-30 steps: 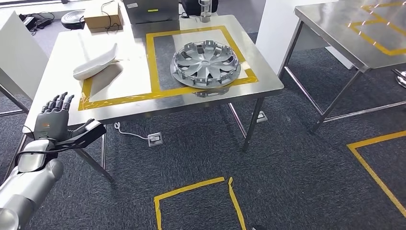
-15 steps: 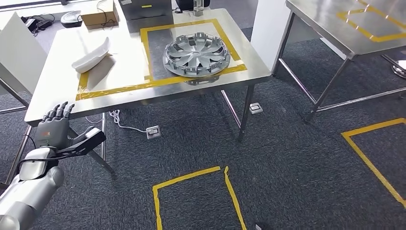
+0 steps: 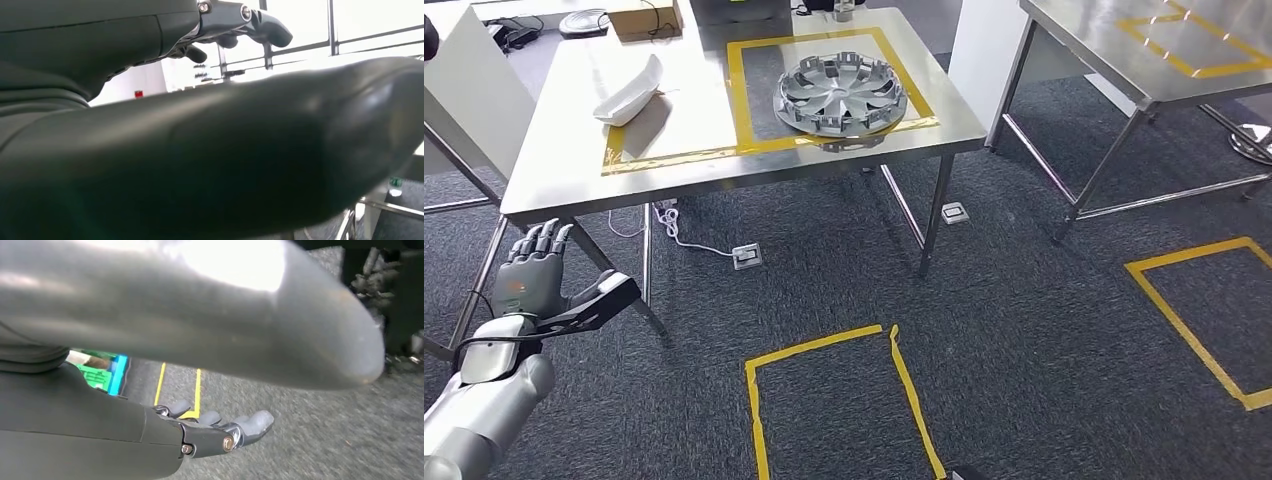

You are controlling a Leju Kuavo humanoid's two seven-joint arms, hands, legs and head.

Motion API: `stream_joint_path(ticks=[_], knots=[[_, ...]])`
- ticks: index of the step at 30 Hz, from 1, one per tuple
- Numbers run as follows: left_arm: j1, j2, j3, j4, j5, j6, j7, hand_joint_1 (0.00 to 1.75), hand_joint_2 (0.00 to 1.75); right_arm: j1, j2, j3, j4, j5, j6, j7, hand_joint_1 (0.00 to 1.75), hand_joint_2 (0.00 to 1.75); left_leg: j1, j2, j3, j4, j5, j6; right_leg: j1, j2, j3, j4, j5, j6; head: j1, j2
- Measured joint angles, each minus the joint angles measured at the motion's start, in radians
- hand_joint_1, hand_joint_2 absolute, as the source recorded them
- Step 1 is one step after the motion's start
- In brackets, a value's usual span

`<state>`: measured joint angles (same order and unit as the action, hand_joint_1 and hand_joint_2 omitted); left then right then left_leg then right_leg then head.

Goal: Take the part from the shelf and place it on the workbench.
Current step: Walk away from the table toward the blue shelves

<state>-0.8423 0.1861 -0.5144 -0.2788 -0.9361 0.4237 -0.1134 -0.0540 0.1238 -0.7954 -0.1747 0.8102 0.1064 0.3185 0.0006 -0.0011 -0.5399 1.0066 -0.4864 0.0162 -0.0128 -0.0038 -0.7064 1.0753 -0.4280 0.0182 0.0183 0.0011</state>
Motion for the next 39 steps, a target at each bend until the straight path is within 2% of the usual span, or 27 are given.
stream_joint_path(ticks=[2,3,4,5,7,9,10,13,15,17,18,19,20,21,23,25,26,28,29,30,32,33,34,35,36,37,39], knots=[[0.023,-0.001,0.009,0.003,0.009,-0.028,0.014,0.00,0.00,0.001,0.000,0.000,0.000,0.003,0.000,0.002,0.00,0.00,0.000,0.002,-0.026,0.001,0.023,0.005,-0.001,0.001,-0.032,0.125,-0.101,0.004,0.004,0.000],[0.039,-0.001,0.014,0.005,0.015,-0.043,0.019,0.00,0.00,0.001,0.000,0.000,0.000,0.003,-0.001,0.002,0.00,0.00,-0.001,0.003,-0.041,0.002,0.034,0.006,-0.001,0.001,-0.041,0.185,-0.128,0.005,0.005,0.000],[0.057,-0.002,0.019,0.008,0.023,-0.057,0.024,0.00,0.00,0.001,0.000,0.000,0.000,0.004,-0.002,0.002,0.00,0.00,-0.001,0.004,-0.057,0.004,0.045,0.005,-0.001,0.001,-0.037,0.220,-0.130,0.005,0.005,0.000],[0.077,-0.003,0.025,0.010,0.031,-0.071,0.029,0.00,0.00,0.001,-0.001,0.000,0.000,0.004,-0.003,0.002,0.00,0.00,-0.001,0.004,-0.074,0.006,0.056,0.004,-0.001,0.001,-0.018,0.221,-0.114,0.004,0.005,0.000],[0.120,-0.009,0.040,0.015,0.054,-0.098,0.041,0.00,0.00,0.000,-0.003,0.000,0.000,0.003,-0.004,0.002,0.00,0.00,0.000,0.004,-0.101,0.012,0.074,-0.003,-0.001,0.002,0.072,0.123,-0.078,0.000,0.005,0.000],[0.168,-0.016,0.058,0.019,0.078,-0.116,0.050,0.00,0.00,-0.001,-0.005,0.000,0.000,0.002,-0.004,0.001,0.00,0.00,-0.001,0.005,-0.116,0.015,0.090,-0.014,0.003,0.005,0.163,-0.007,-0.088,-0.008,0.005,0.000],[0.191,-0.020,0.066,0.021,0.087,-0.121,0.052,0.00,0.00,-0.001,-0.005,-0.001,0.000,0.000,-0.004,0.000,0.00,0.00,-0.001,0.006,-0.118,0.014,0.097,-0.020,0.006,0.007,0.185,-0.045,-0.099,-0.013,0.006,0.000],[0.246,-0.033,0.089,0.028,0.114,-0.145,0.060,0.00,0.00,0.001,-0.005,-0.002,0.000,-0.002,-0.004,-0.002,0.00,0.00,0.003,0.005,-0.123,0.010,0.109,-0.038,0.008,0.006,0.182,-0.061,-0.084,-0.033,0.008,0.000],[0.282,-0.037,0.109,0.035,0.150,-0.191,0.083,0.00,0.00,0.000,-0.007,-0.002,0.000,-0.003,-0.004,-0.002,0.00,0.00,0.005,0.003,-0.140,0.052,0.052,-0.048,0.006,0.003,0.166,-0.066,-0.063,-0.048,0.005,0.000],[0.331,-0.044,0.146,0.043,0.212,-0.246,0.125,0.00,0.00,0.001,-0.008,-0.003,0.000,-0.003,-0.001,-0.002,0.00,0.00,0.008,0.003,-0.167,0.165,-0.047,-0.056,0.007,0.003,0.142,-0.066,-0.043,-0.055,0.004,0.000],[0.365,-0.049,0.171,0.050,0.252,-0.273,0.152,0.00,0.00,0.003,-0.010,-0.003,0.000,0.000,0.001,-0.002,0.00,0.00,0.008,0.002,-0.177,0.229,-0.081,-0.058,0.009,0.004,0.130,-0.066,-0.033,-0.056,0.004,0.000],[0.407,-0.055,0.202,0.056,0.292,-0.296,0.181,0.00,0.00,0.005,-0.012,-0.004,0.000,0.002,0.004,-0.002,0.00,0.00,0.008,0.002,-0.177,0.275,-0.093,-0.058,0.010,0.006,0.117,-0.065,-0.023,-0.057,0.003,0.000],[0.454,-0.062,0.233,0.062,0.331,-0.316,0.211,0.00,0.00,0.007,-0.015,-0.005,0.000,0.006,0.008,-0.002,0.00,0.00,0.008,0.002,-0.163,0.291,-0.083,-0.057,0.011,0.008,0.105,-0.065,-0.014,-0.056,0.003,0.000],[0.503,-0.068,0.264,0.067,0.368,-0.329,0.241,0.00,0.00,0.009,-0.018,-0.006,0.000,0.011,0.011,-0.002,0.00,0.00,0.008,0.002,-0.132,0.270,-0.060,-0.054,0.012,0.010,0.093,-0.065,-0.005,-0.054,0.003,0.000],[0.594,-0.080,0.324,0.074,0.436,-0.332,0.285,0.00,0.00,0.015,-0.022,-0.006,0.000,0.021,0.015,-0.001,0.00,0.00,0.006,0.004,-0.028,0.139,-0.035,-0.046,0.016,0.013,0.074,-0.062,0.010,-0.047,0.003,0.000],[0.666,-0.092,0.389,0.080,0.497,-0.322,0.297,0.00,0.00,0.019,-0.026,-0.007,0.000,0.031,0.014,0.000,0.00,0.00,-0.001,0.003,0.050,0.021,-0.045,-0.035,0.017,0.008,0.066,-0.062,0.023,-0.036,0.006,0.000],[0.694,-0.098,0.421,0.082,0.520,-0.316,0.295,0.00,0.00,0.019,-0.028,-0.007,0.000,0.035,0.012,0.000,0.00,0.00,-0.006,0.002,0.063,-0.005,-0.052,-0.030,0.016,0.005,0.065,-0.064,0.030,-0.030,0.008,0.000],[0.737,-0.109,0.478,0.088,0.560,-0.306,0.296,0.00,0.00,0.019,-0.031,-0.006,0.000,0.045,0.006,-0.006,0.00,0.00,-0.009,0.001,0.051,-0.013,-0.038,-0.016,0.011,0.001,0.063,-0.064,0.038,-0.019,0.008,0.000],[0.751,-0.114,0.505,0.090,0.578,-0.302,0.300,0.00,0.00,0.019,-0.032,-0.006,0.000,0.051,0.003,-0.011,0.00,0.44,-0.008,0.002,0.043,-0.015,-0.029,-0.005,0.009,0.001,0.056,-0.052,0.021,-0.013,0.009,0.000],[0.762,-0.120,0.530,0.092,0.597,-0.298,0.305,0.00,0.00,0.020,-0.033,-0.006,0.000,0.056,-0.001,-0.016,0.00,0.87,-0.006,0.004,0.032,-0.017,-0.019,0.004,0.008,0.002,0.046,-0.025,-0.014,-0.008,0.010,0.000],[0.777,-0.130,0.581,0.093,0.631,-0.290,0.304,0.00,0.00,0.019,-0.035,-0.006,0.000,0.060,-0.007,-0.020,0.00,1.75,-0.005,0.005,0.007,-0.015,0.004,0.015,0.005,0.003,0.016,0.087,-0.120,-0.001,0.012,0.000],[0.782,-0.134,0.603,0.094,0.645,-0.289,0.297,0.00,0.00,0.018,-0.037,-0.006,0.000,0.060,-0.011,-0.020,0.00,1.75,-0.005,0.005,-0.007,-0.013,0.015,0.016,0.005,0.003,0.004,0.152,-0.160,0.002,0.012,0.000],[0.787,-0.139,0.623,0.094,0.658,-0.289,0.286,0.00,0.00,0.016,-0.040,-0.006,0.000,0.059,-0.015,-0.020,0.00,1.75,-0.005,0.005,-0.023,-0.010,0.026,0.015,0.005,0.003,0.001,0.204,-0.176,0.003,0.012,0.000],[0.791,-0.143,0.641,0.095,0.668,-0.291,0.274,0.00,0.00,0.015,-0.042,-0.006,0.000,0.057,-0.019,-0.020,0.00,1.75,-0.005,0.005,-0.040,-0.006,0.036,0.013,0.005,0.003,0.011,0.227,-0.166,0.004,0.012,0.000],[0.794,-0.147,0.656,0.095,0.677,-0.295,0.260,0.00,0.44,0.014,-0.045,-0.007,0.000,0.054,-0.022,-0.020,0.00,1.75,-0.004,0.005,-0.057,-0.002,0.044,0.011,0.004,0.003,0.037,0.216,-0.138,0.004,0.012,0.000],[0.797,-0.151,0.672,0.095,0.687,-0.302,0.244,0.00,0.87,0.013,-0.047,-0.008,0.000,0.052,-0.024,-0.019,0.00,1.75,-0.003,0.005,-0.074,0.003,0.053,0.008,0.004,0.003,0.082,0.171,-0.108,0.003,0.013,0.000],[0.801,-0.158,0.700,0.096,0.703,-0.316,0.217,0.00,1.75,0.009,-0.049,-0.009,0.000,0.048,-0.029,-0.015,0.00,1.75,-0.003,0.004,-0.099,0.014,0.067,-0.002,0.007,0.004,0.189,0.027,-0.107,-0.003,0.014,0.000]])
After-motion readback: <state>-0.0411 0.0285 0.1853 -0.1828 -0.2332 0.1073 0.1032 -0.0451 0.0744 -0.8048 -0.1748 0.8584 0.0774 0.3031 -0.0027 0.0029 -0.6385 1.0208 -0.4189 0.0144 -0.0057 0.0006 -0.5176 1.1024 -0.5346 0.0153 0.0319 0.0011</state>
